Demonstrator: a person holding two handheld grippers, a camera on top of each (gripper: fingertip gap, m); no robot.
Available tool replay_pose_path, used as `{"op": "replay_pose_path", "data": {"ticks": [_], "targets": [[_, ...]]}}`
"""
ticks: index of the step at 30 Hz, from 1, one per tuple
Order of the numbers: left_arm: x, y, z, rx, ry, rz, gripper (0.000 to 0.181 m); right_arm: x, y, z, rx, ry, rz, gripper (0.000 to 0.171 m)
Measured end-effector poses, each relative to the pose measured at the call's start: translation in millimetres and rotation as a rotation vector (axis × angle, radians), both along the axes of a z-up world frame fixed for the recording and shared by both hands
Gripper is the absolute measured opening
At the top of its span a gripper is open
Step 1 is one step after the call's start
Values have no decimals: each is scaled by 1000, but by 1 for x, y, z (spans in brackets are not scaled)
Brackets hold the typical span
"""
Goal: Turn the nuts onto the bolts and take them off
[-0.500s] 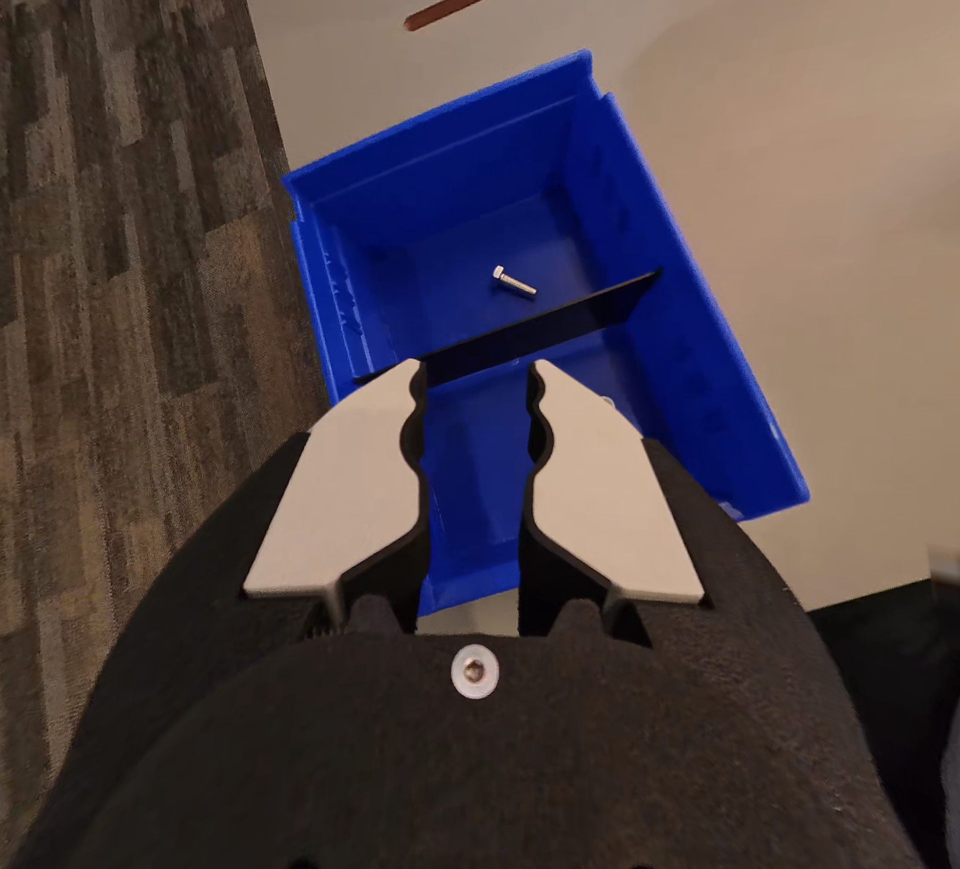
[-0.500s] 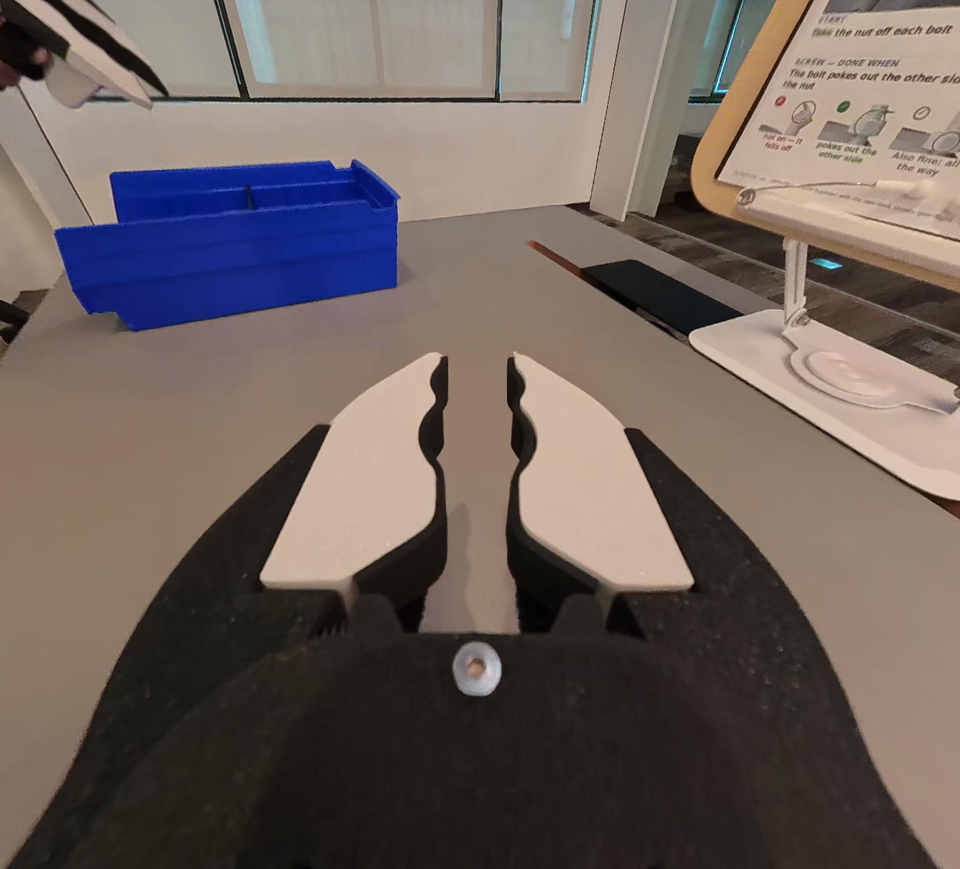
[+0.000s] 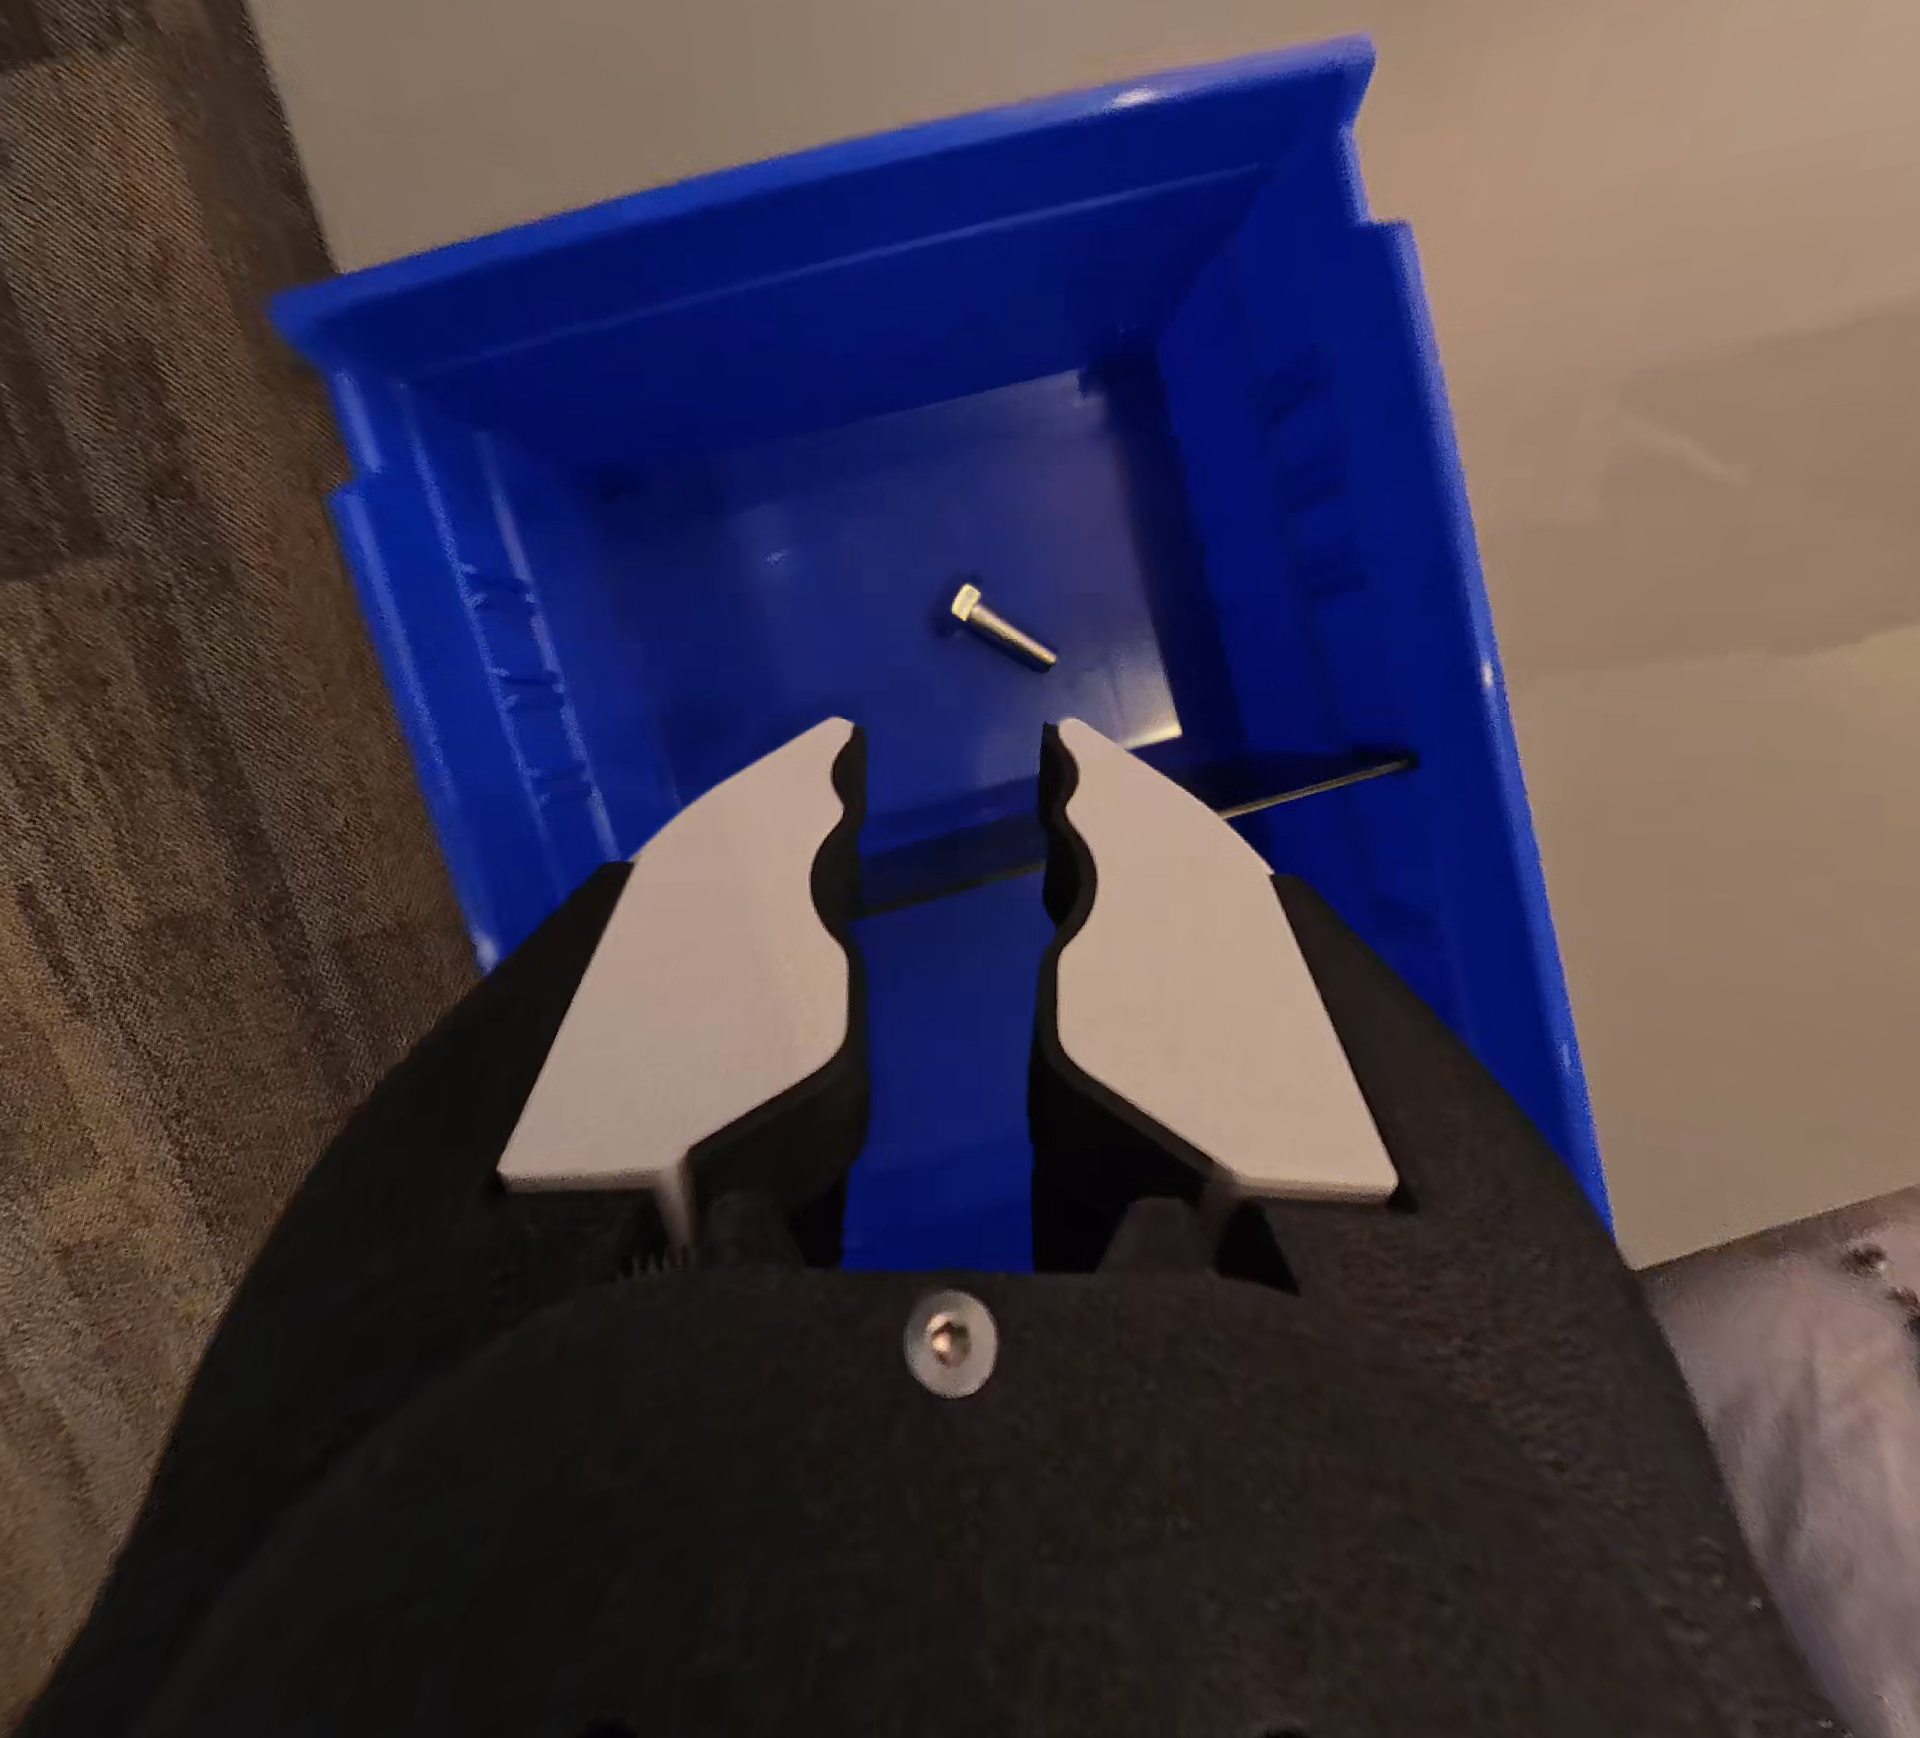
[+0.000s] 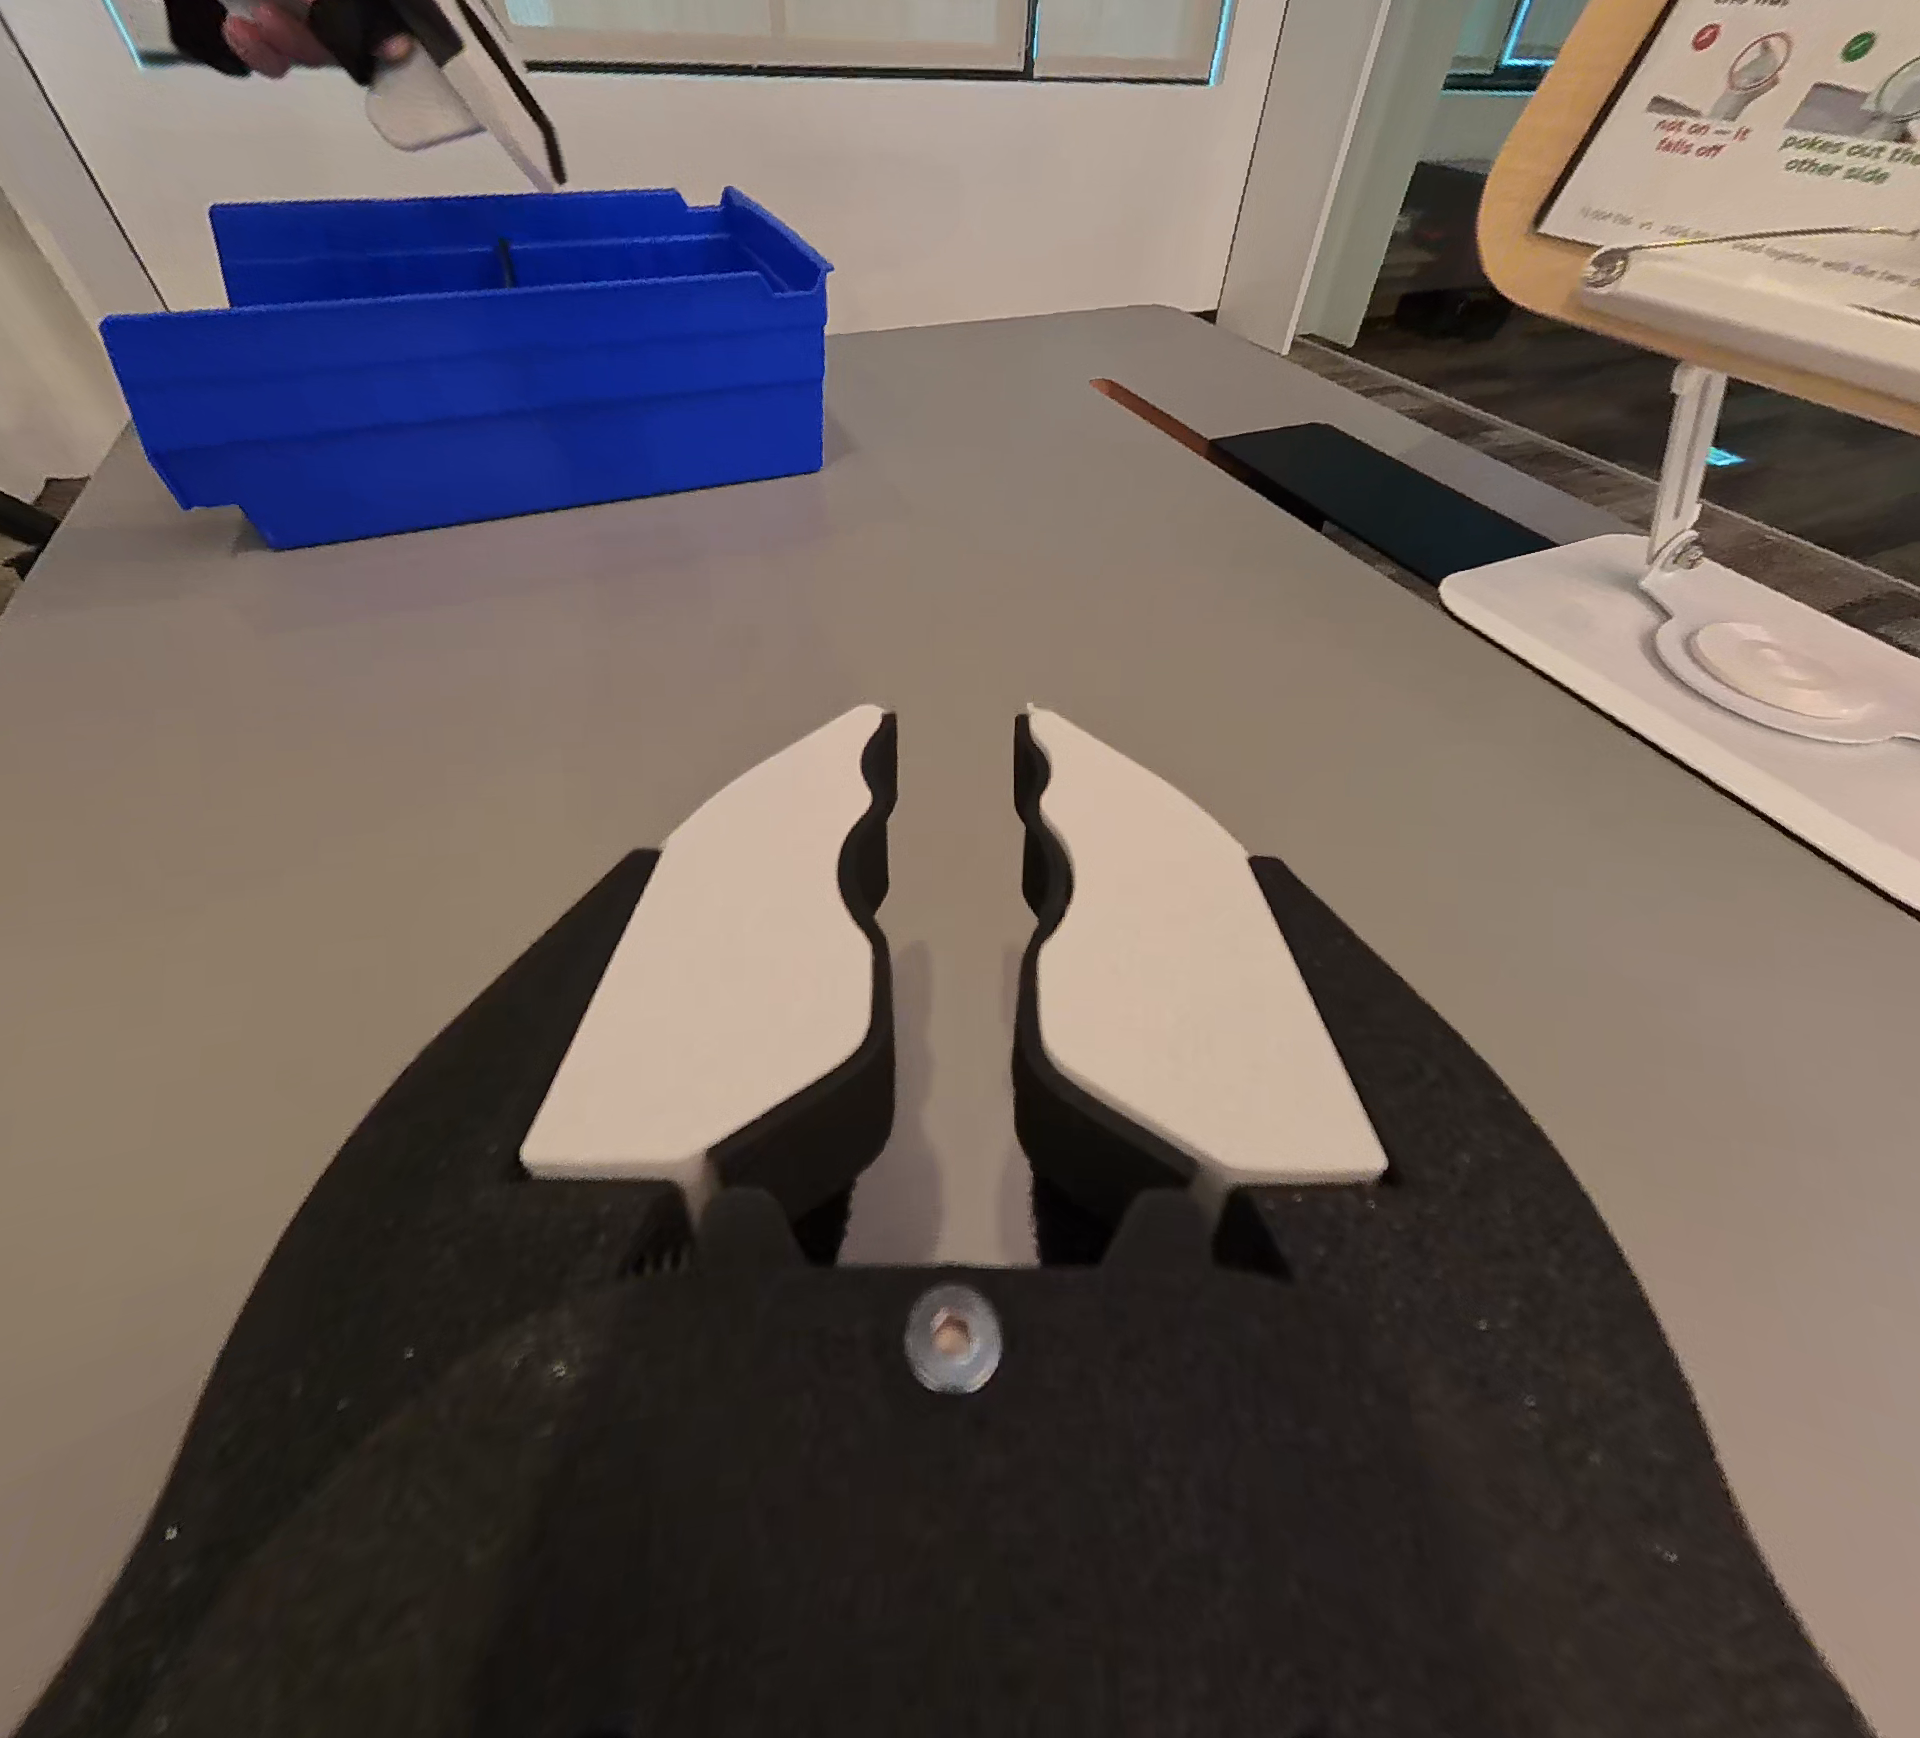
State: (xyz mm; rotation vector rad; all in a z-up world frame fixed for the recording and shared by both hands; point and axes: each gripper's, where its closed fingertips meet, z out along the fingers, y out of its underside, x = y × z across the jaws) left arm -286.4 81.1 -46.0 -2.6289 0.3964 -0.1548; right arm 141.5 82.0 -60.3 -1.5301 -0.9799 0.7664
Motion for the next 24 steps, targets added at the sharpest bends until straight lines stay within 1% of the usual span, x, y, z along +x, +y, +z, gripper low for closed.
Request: {"op": "replay_pose_path", "data": {"ticks": [3, 5, 8, 10, 12, 14, 15, 17, 19, 20, 21, 22, 23, 24], "targets": [[8, -4, -16, -58, 34, -51, 35, -4, -3, -5, 6, -48, 14, 21], [14, -6, -19, -49, 47, -87, 32, -9, -7, -7, 5, -64, 34, 21], [21, 1, -18, -28, 68, -129, 33, -16, -11, -7, 4, -76, 64, 22], [21, 6, -23, -68, 100, -159, 33, -21, -14, -7, 6, -83, 81, 23], [16, 7, -36, -150, 180, -244, 34, -23, -17, -10, 7, -103, 96, 23], [11, 10, -44, -145, 285, -346, 34, -24, -18, -16, 0, -137, 99, 23], [13, 9, -44, -119, 304, -379, 32, -23, -18, -19, -1, -155, 97, 23], [29, 4, -37, -43, 236, -427, 30, -23, -18, -23, -7, -172, 101, 24], [43, -1, -20, 75, 158, -450, 32, -25, -19, -24, -13, -168, 110, 24], [49, -5, -9, 150, 132, -477, 37, -27, -19, -23, -16, -165, 116, 24], [52, -11, 2, 220, 127, -498, 38, -28, -20, -23, -17, -164, 122, 24], [54, -21, 10, 270, 127, -521, 43, -30, -21, -24, -17, -166, 127, 24], [55, -35, 13, 293, 124, -549, 49, -31, -21, -25, -17, -171, 131, 24], [54, -51, 11, 286, 134, -563, 50, -31, -22, -26, -18, -179, 134, 24]]}}
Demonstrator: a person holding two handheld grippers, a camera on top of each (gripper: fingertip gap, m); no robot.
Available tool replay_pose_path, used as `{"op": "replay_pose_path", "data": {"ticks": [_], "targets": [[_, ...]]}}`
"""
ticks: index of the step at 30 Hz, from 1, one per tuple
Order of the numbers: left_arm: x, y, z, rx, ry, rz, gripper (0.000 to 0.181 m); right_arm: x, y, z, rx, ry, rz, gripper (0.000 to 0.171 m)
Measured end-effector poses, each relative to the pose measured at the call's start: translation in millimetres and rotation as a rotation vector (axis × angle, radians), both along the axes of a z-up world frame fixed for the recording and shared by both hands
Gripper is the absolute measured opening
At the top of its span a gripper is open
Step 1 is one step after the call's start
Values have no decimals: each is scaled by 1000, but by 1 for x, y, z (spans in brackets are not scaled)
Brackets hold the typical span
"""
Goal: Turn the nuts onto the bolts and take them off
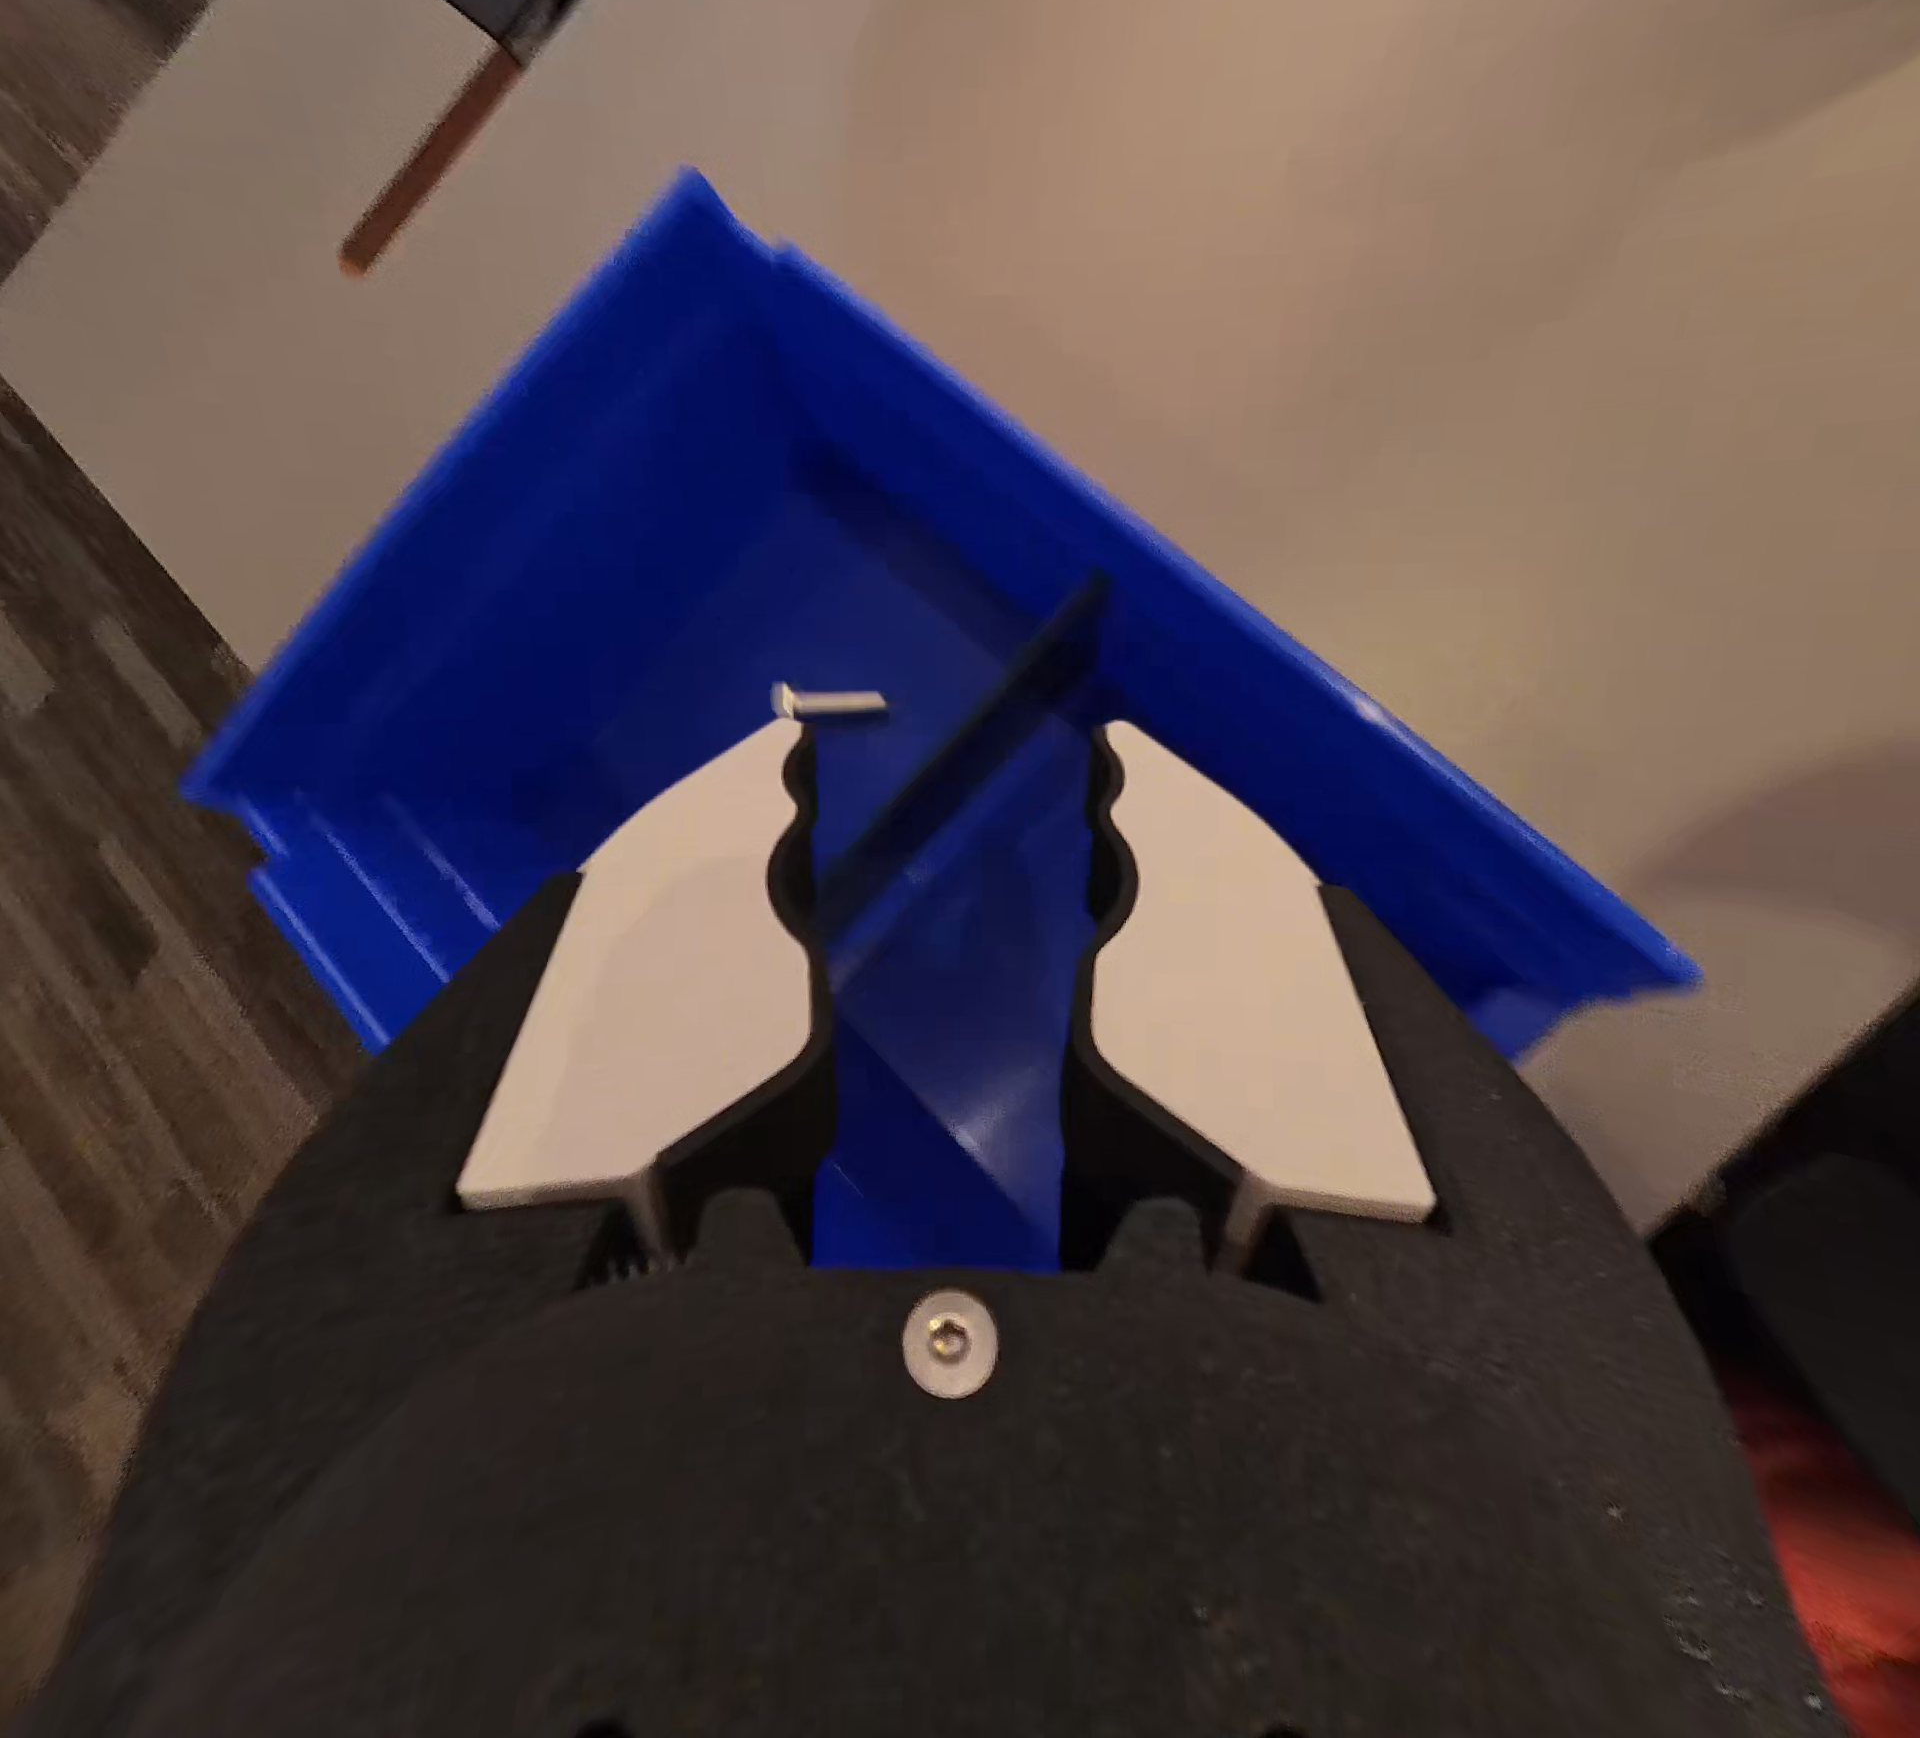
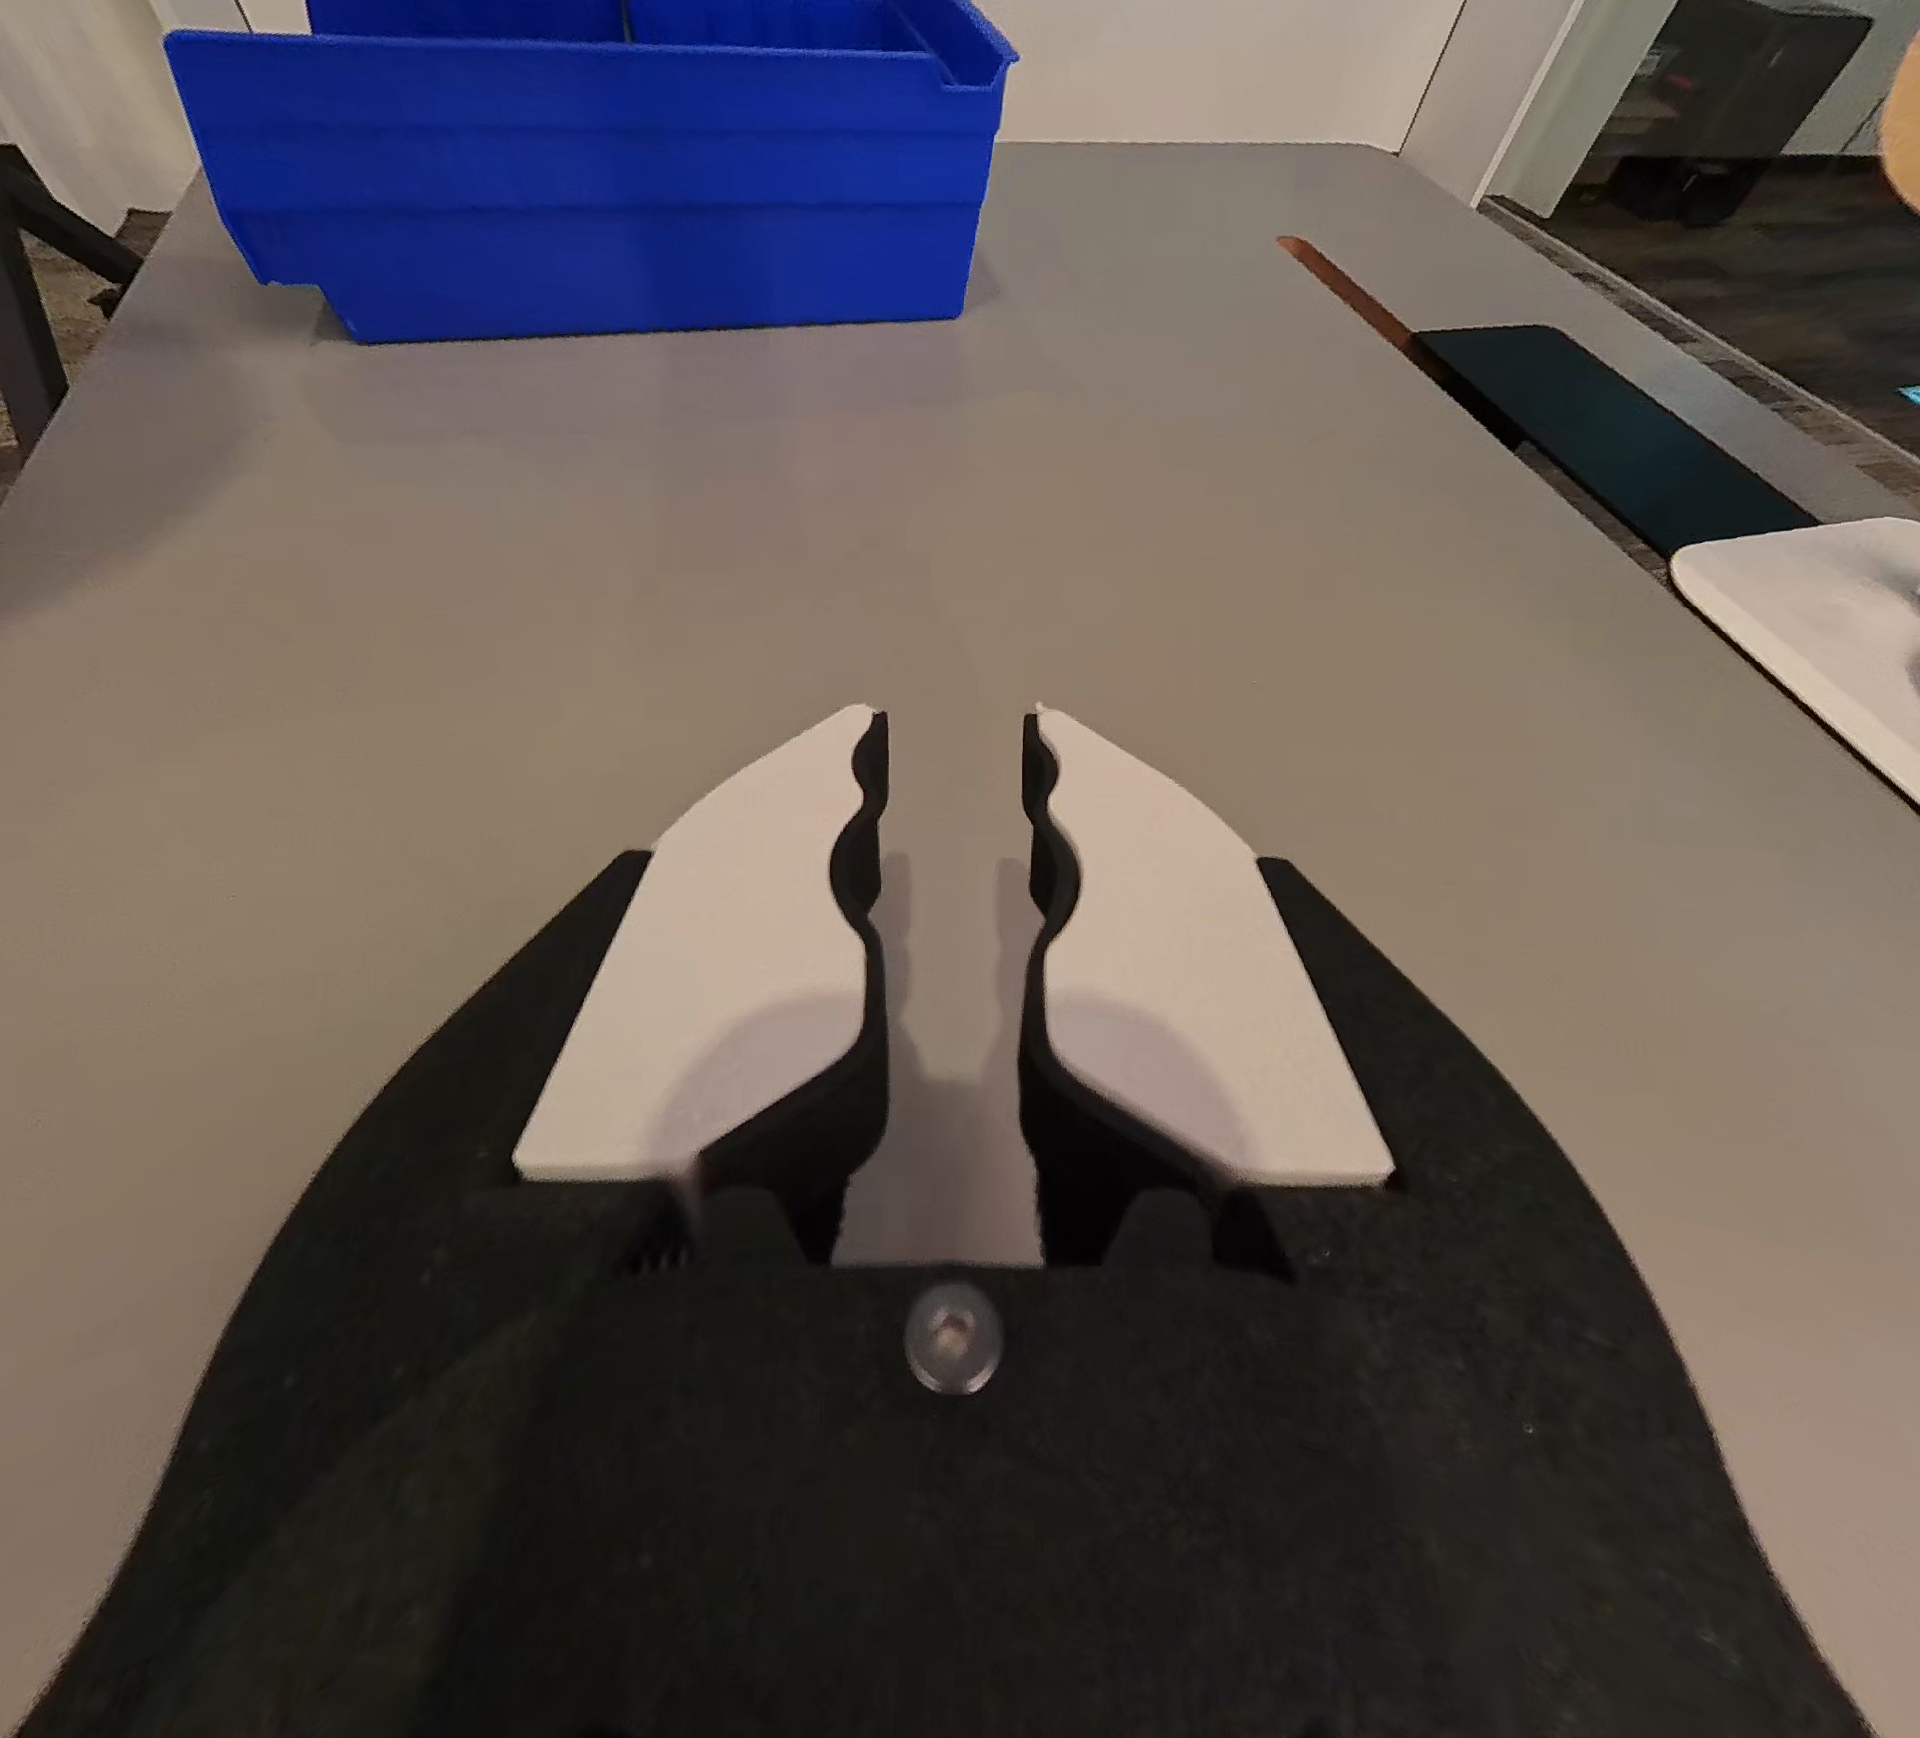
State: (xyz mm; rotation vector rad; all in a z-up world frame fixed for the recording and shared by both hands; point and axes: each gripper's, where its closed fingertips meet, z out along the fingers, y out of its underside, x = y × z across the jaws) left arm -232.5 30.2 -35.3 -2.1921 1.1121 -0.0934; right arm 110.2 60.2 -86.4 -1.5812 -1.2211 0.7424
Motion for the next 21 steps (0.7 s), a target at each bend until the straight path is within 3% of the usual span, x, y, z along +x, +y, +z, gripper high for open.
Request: {"op": "replay_pose_path", "data": {"ticks": [3, 7, 21], "targets": [[-8, -39, -29, -40, 90, -23, 50, -2, -1, -4, -2, -18, 6, 24], [-12, -56, -77, -153, 141, -34, 45, -3, -1, -5, -9, -18, 10, 24], [-5, -46, -124, -323, 195, -111, 37, 11, 6, 5, -7, 27, -33, 23]]}}
